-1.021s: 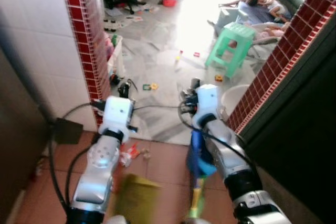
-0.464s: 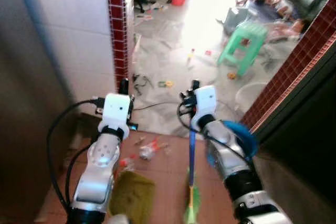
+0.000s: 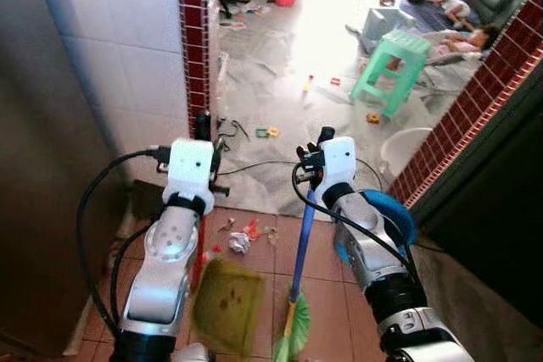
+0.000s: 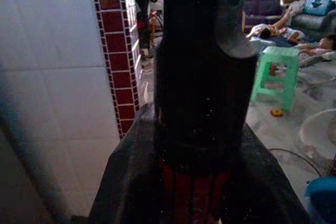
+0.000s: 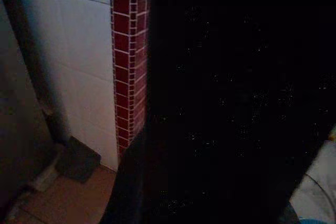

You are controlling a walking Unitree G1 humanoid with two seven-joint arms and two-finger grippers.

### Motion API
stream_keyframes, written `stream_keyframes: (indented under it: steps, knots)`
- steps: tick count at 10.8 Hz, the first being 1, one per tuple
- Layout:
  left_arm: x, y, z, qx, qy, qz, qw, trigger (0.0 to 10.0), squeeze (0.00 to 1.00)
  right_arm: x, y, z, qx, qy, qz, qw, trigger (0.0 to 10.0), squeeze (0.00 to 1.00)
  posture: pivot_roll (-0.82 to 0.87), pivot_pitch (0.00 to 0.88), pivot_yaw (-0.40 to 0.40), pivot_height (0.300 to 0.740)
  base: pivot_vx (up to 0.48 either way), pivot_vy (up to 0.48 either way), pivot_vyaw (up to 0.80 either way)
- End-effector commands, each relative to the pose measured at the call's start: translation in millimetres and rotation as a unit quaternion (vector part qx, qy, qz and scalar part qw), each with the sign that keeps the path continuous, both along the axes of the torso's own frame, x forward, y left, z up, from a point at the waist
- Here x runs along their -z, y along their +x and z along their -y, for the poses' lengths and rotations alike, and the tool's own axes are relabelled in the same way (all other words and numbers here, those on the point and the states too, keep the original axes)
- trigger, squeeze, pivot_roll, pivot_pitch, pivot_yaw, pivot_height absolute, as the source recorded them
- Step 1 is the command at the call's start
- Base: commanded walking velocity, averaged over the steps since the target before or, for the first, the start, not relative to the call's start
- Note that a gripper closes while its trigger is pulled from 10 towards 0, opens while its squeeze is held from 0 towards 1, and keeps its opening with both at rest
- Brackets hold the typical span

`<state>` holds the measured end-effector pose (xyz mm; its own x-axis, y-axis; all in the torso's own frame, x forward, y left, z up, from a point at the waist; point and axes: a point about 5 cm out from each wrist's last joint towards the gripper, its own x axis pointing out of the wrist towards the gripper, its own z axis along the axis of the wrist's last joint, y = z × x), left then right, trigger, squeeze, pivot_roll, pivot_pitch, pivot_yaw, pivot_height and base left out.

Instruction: Sweep floor

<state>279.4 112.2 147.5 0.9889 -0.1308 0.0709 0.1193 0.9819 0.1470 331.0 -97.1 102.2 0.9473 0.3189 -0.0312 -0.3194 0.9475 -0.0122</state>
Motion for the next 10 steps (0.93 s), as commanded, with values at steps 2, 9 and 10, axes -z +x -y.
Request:
stream_keyframes:
  steps: [2, 9, 10]
  knots:
    - [-52.1, 6.2, 17.3, 0.017, -0.012, 0.081, 0.996, 10.0, 0.0, -12.0, 5.9, 4.9, 0.007, -0.006, 0.028, 1.0, 10.0, 0.0, 0.04, 0.0, -0.093, 0.74, 0.0, 0.0, 0.0]
    - [-43.2, 1.4, 0.7, -0.046, 0.005, 0.066, 0.997, 10.0, 0.0, -14.1, 4.9, 16.6, 0.023, -0.022, 0.035, 0.999, 10.0, 0.0, 0.02, 0.015, -0.12, 0.74, 0.0, 0.0, 0.1]
    - [-45.5, -0.1, -0.5, -0.051, 0.0, 0.068, 0.996, 10.0, 0.0, -13.9, 4.8, 17.4, 0.029, -0.018, 0.034, 0.999, 10.0, 0.0, 0.02, 0.017, -0.095, 0.74, 0.0, 0.0, 0.79]
